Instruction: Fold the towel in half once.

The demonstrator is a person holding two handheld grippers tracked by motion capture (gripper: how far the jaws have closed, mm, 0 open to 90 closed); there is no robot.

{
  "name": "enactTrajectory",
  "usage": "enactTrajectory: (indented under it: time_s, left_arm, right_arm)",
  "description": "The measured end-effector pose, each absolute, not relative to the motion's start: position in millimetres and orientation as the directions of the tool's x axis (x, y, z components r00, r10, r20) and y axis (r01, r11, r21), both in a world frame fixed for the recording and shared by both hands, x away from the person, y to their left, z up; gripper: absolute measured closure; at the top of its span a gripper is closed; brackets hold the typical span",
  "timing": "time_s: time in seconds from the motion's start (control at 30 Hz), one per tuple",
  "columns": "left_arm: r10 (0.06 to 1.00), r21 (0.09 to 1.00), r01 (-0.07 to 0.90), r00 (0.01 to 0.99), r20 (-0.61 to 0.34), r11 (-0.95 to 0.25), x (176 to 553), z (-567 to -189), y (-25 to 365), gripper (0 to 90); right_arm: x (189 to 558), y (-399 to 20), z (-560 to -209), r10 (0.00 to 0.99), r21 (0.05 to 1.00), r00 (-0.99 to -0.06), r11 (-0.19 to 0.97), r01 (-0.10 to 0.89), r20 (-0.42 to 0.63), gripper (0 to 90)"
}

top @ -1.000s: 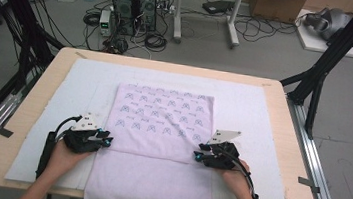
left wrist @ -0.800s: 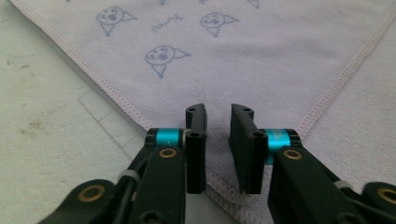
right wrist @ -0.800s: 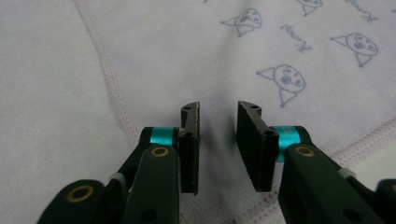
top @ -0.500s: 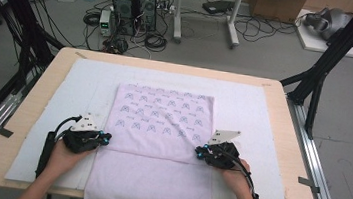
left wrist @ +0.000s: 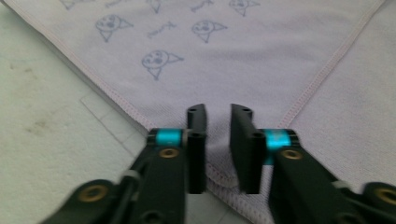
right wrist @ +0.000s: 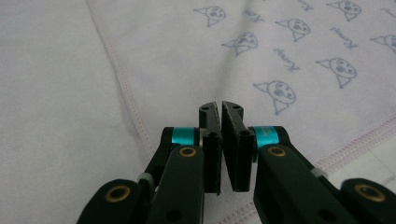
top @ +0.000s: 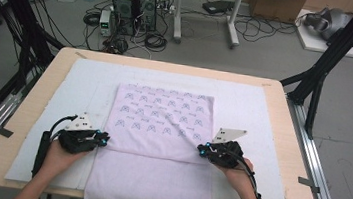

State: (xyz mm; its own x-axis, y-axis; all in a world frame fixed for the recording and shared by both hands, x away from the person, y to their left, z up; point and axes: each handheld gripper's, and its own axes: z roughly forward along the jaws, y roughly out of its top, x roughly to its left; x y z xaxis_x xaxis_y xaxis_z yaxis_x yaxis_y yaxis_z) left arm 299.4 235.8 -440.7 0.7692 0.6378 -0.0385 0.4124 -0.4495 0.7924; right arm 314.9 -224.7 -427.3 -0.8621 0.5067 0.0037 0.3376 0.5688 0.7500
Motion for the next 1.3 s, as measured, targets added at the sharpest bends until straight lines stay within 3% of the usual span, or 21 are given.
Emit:
enactTrajectory:
  time_s: [0.07,0.13,0.2,0.23,0.37,0.47,0.6,1.03,1.3]
  left_arm:
    - [0.642,0.783,0.424,0.766,-0.042,-0.455,301,-443,234,60.3]
    - [0.641,0.779,0.427,0.767,-0.041,-0.460,303,-444,233,56.1]
    - [0.636,0.778,0.419,0.771,-0.032,-0.469,304,-446,230,57.3]
    - [0.634,0.776,0.409,0.773,-0.016,-0.480,304,-446,229,60.2]
    - [0.633,0.780,0.396,0.774,0.000,-0.484,304,-446,228,79.0]
    - [0.632,0.779,0.397,0.775,-0.002,-0.485,305,-445,229,85.8]
    - [0.638,0.786,0.399,0.770,-0.008,-0.472,303,-442,230,86.5]
    - [0.652,0.846,0.353,0.758,-0.008,-0.400,294,-405,239,86.6]
    - [0.586,0.851,0.312,0.810,-0.006,-0.423,240,-384,241,86.6]
  right_arm:
    - [316,-225,-429,0.506,0.745,-0.862,0.568,0.349,0.018,82.2]
    - [318,-224,-432,0.507,0.735,-0.861,0.565,0.375,0.049,69.8]
    - [322,-223,-439,0.507,0.708,-0.854,0.562,0.428,0.115,58.3]
    - [323,-223,-442,0.507,0.709,-0.851,0.551,0.440,0.134,58.0]
    - [321,-222,-443,0.520,0.718,-0.849,0.554,0.420,0.095,68.2]
    - [320,-220,-442,0.526,0.716,-0.848,0.568,0.405,0.061,78.9]
    - [319,-221,-439,0.518,0.715,-0.854,0.579,0.391,0.048,85.7]
    - [316,-234,-399,0.507,0.806,-0.861,0.492,0.330,0.043,86.7]
    - [280,-241,-368,0.415,0.823,-0.910,0.513,0.245,0.012,87.0]
